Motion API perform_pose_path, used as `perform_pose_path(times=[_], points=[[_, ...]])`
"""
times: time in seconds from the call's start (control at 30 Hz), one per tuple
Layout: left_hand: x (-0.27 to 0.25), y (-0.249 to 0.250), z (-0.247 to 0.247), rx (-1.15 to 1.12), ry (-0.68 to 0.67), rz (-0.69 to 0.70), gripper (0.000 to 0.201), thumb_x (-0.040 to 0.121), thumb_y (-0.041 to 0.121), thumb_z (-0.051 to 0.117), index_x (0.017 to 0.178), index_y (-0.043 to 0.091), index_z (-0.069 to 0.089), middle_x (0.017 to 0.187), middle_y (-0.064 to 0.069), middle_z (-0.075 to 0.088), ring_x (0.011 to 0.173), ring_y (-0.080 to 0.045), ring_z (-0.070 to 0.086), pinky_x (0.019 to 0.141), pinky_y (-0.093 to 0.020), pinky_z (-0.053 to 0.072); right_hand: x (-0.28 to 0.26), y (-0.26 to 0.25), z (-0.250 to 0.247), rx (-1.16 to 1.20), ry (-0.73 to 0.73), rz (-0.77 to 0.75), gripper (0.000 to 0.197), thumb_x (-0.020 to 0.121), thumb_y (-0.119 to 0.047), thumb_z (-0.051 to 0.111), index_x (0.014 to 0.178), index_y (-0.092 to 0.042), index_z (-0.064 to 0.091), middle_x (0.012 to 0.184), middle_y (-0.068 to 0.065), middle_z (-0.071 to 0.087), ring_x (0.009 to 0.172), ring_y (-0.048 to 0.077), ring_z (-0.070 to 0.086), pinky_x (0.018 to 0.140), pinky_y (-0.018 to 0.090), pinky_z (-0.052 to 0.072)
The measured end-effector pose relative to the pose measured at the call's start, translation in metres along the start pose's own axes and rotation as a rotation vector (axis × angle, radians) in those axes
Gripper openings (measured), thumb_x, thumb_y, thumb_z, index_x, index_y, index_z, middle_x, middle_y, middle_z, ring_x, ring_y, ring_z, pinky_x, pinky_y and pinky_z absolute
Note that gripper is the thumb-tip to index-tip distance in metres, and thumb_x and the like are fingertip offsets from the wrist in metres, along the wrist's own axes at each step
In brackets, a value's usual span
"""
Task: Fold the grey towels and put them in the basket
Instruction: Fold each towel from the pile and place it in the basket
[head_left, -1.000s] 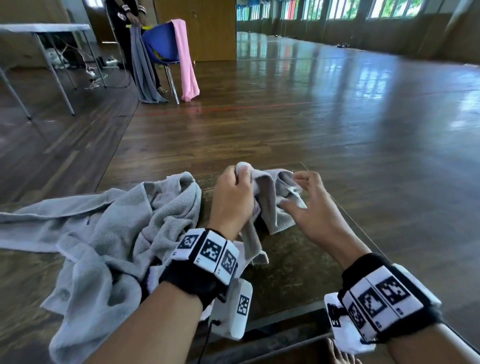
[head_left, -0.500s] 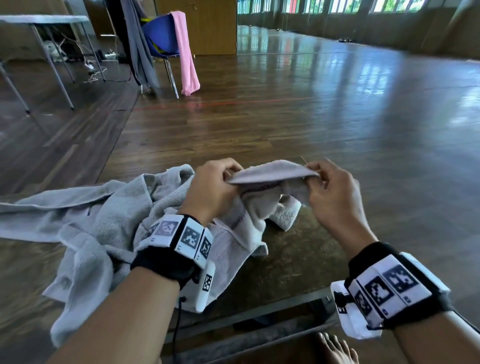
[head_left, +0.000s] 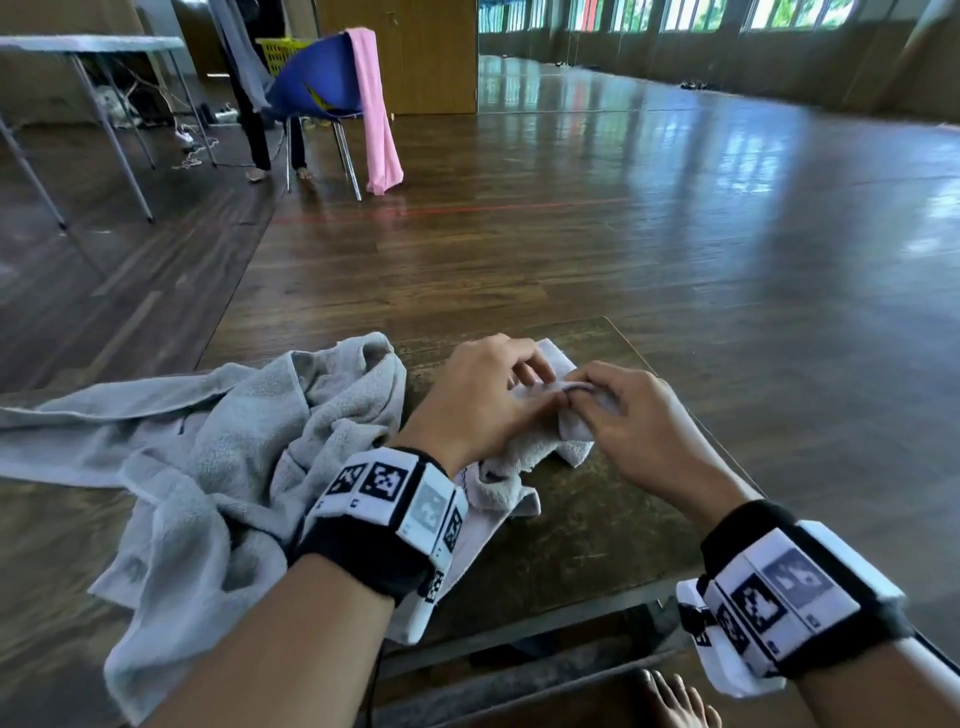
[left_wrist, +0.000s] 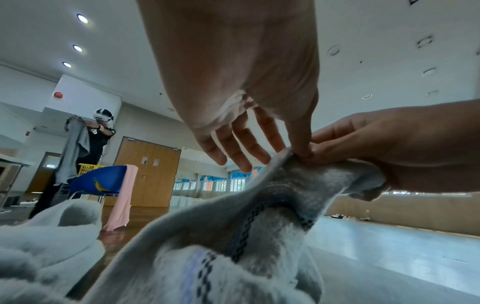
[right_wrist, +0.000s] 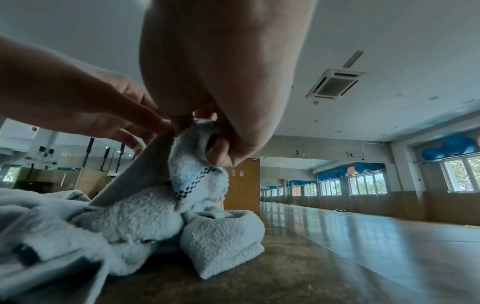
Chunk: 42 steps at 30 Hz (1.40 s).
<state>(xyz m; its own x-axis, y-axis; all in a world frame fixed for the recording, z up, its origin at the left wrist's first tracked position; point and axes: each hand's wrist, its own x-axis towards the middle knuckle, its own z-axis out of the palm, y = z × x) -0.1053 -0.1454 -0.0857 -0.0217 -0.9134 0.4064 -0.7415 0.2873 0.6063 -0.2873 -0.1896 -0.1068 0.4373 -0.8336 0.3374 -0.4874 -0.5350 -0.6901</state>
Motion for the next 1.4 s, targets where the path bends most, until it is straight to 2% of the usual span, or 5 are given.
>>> perform_pose_path(times=[0.5,0.67,0.9,1.07,1.4], points=[[-0.001,-0.016,-0.009,-0.001,0.001,-0.08,0.018,0.092,0.037,0.067,0.082,0.022,0.069,0.071,0.011,0.065,0.066,-0.001,0.058,0.063,-0.02,0.042,0.006,0.015,-0.037,-0.008,0.345,0.041,0.012,0.084,-0.03,0.078,0.077,-0.039,0.077,0.069,-0.025,0.07,0.068,-0.007,0.064,0.055,0.006,0.042],[-0.008,-0.037,-0.025,0.065,0.041,-0.147,0.028,0.09,0.045,0.066,0.07,0.025,0.064,0.064,0.011,0.063,0.063,-0.006,0.057,0.063,-0.029,0.048,0.001,0.029,-0.056,0.149,0.449,0.163,0.01,0.084,-0.03,0.077,0.081,-0.04,0.078,0.071,-0.01,0.073,0.072,0.017,0.075,0.067,0.044,0.064],[-0.015,-0.045,-0.036,0.028,0.31,-0.185,0.023,0.095,0.02,0.061,0.075,0.011,0.067,0.058,0.01,0.056,0.054,-0.001,0.049,0.054,-0.016,0.035,-0.006,0.034,-0.069,0.165,0.571,0.16,0.012,0.084,-0.046,0.068,0.088,-0.038,0.076,0.07,-0.011,0.073,0.06,0.001,0.061,0.059,0.03,0.052],[-0.011,-0.041,-0.033,-0.427,0.184,-0.376,0.039,0.101,0.034,0.053,0.096,-0.003,0.061,0.077,-0.005,0.056,0.072,-0.015,0.051,0.069,-0.033,0.044,-0.004,0.04,-0.068,0.243,0.549,0.196,0.026,0.083,-0.057,0.063,0.089,-0.034,0.074,0.057,-0.011,0.06,0.052,0.009,0.051,0.055,0.035,0.048],[0.001,-0.05,-0.016,-0.125,-0.191,-0.461,0.04,0.1,0.034,0.054,0.064,0.017,0.059,0.056,0.014,0.055,0.064,-0.009,0.051,0.065,-0.027,0.04,0.005,0.053,-0.043,0.386,0.03,0.29,0.019,0.101,-0.029,0.061,0.09,-0.019,0.072,0.072,0.001,0.069,0.067,0.017,0.06,0.063,0.032,0.047]])
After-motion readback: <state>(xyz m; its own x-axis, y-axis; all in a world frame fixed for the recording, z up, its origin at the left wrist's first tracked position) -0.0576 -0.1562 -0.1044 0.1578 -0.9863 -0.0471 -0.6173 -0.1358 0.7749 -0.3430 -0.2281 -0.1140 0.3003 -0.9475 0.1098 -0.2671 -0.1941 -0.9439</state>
